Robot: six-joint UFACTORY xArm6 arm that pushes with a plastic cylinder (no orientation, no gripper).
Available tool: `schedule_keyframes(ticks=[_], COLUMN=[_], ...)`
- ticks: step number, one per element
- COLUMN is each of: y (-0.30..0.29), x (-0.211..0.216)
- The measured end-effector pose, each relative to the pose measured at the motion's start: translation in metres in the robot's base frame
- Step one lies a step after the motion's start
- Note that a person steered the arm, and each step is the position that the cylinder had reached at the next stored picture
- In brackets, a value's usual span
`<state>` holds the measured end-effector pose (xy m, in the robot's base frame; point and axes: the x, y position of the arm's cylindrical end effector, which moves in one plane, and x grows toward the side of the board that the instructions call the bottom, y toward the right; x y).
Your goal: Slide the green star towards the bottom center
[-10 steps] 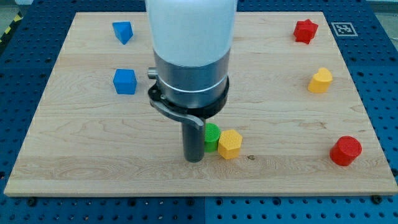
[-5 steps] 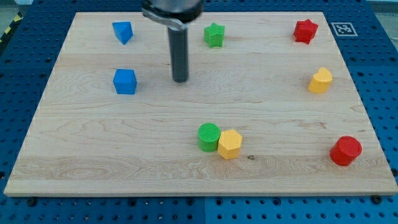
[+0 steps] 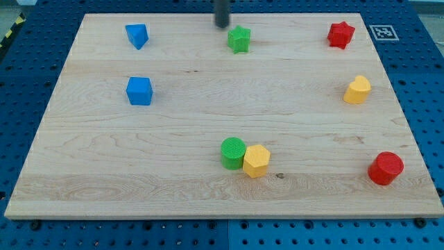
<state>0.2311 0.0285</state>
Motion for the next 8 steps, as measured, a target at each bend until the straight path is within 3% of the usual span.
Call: schedule_keyframes(ticks=[2, 4, 5, 6, 7, 8], y=[0.016, -0.015, -0.043, -0.024, 0.010, 0.016], x=[0.118, 0.048, 0.041, 0.092, 0.173, 0.205])
